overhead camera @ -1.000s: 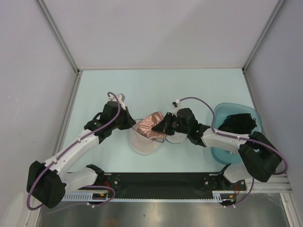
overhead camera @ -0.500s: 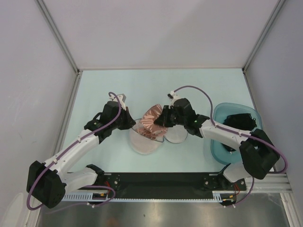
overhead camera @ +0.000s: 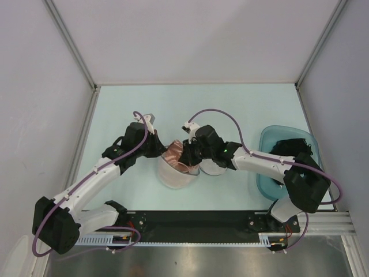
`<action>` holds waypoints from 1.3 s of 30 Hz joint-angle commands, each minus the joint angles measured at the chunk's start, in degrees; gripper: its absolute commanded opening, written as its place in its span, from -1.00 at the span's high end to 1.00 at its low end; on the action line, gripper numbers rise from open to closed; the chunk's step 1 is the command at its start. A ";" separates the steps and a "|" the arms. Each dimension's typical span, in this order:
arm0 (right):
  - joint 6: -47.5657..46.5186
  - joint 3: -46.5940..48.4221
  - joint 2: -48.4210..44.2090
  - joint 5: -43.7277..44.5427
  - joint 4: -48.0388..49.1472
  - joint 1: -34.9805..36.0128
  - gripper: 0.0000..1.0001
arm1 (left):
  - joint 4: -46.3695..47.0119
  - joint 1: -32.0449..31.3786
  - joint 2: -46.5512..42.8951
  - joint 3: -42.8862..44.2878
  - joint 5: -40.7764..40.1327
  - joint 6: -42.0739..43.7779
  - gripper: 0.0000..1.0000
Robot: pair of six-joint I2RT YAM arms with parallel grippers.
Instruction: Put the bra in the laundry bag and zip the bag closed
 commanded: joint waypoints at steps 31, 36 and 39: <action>6.14 3.87 3.80 -4.87 -11.59 -1.08 -0.67 | 2.42 0.34 -5.46 -2.17 4.15 3.43 1.00; 5.52 3.69 -1.23 -1.97 -19.31 -2.84 -0.82 | 2.07 0.34 -5.90 -2.26 4.76 3.78 1.00; 5.52 2.29 -5.79 6.20 -24.15 -4.33 -0.89 | 1.72 0.43 -6.16 -1.99 5.11 4.04 1.00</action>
